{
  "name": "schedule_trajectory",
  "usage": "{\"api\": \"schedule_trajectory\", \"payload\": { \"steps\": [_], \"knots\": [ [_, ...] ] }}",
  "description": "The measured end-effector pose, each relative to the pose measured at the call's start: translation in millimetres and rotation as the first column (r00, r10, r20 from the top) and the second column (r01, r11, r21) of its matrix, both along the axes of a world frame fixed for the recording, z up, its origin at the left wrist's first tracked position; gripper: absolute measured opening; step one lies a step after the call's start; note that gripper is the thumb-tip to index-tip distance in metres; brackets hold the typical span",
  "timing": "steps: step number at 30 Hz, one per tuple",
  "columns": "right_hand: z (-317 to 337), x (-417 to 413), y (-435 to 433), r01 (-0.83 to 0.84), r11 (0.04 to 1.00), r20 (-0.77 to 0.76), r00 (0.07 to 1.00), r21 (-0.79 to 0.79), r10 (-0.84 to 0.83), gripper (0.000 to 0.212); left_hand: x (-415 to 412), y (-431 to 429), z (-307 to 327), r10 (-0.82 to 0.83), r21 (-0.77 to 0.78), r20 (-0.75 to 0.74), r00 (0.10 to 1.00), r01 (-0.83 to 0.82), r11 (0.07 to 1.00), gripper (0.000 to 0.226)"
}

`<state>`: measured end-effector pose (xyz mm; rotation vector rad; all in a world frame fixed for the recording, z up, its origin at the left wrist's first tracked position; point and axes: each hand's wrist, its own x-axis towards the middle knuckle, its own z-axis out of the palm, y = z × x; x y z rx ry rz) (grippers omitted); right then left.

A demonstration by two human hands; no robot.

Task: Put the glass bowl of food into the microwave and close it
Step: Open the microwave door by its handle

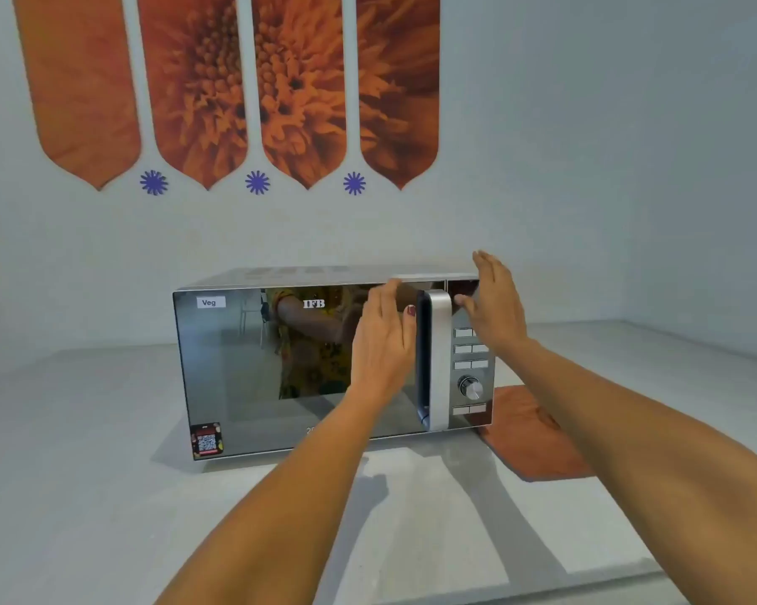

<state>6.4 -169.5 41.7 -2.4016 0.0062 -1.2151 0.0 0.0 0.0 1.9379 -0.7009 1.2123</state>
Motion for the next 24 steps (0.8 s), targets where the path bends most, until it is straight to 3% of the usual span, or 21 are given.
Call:
{"api": "schedule_trajectory", "payload": {
  "steps": [4,10,15,20,24],
  "knots": [
    [-4,10,-5,-0.065,0.997,-0.102,0.992,0.042,0.069,0.065,4,-17,-7,-0.021,-0.126,-0.192,0.981,-0.003,0.992,0.030],
    [-9,26,-6,-0.046,0.997,0.044,0.998,0.056,0.044,0.050,24,-50,-6,-0.315,-0.368,-0.446,0.837,0.149,0.918,0.033],
    [-11,30,-10,-0.042,0.997,0.103,0.994,0.058,0.036,0.044,31,-73,-3,-0.616,-0.629,-0.570,0.543,0.194,0.753,0.045],
    [-10,33,-11,-0.034,0.997,0.132,0.991,0.066,0.025,0.039,33,-82,1,-0.690,-0.718,-0.570,0.446,0.138,0.683,0.055],
    [-8,33,-11,-0.003,0.998,0.124,0.992,0.055,-0.004,0.037,37,-92,6,-0.590,-0.696,-0.623,0.514,-0.020,0.718,0.065]
  ]
}}
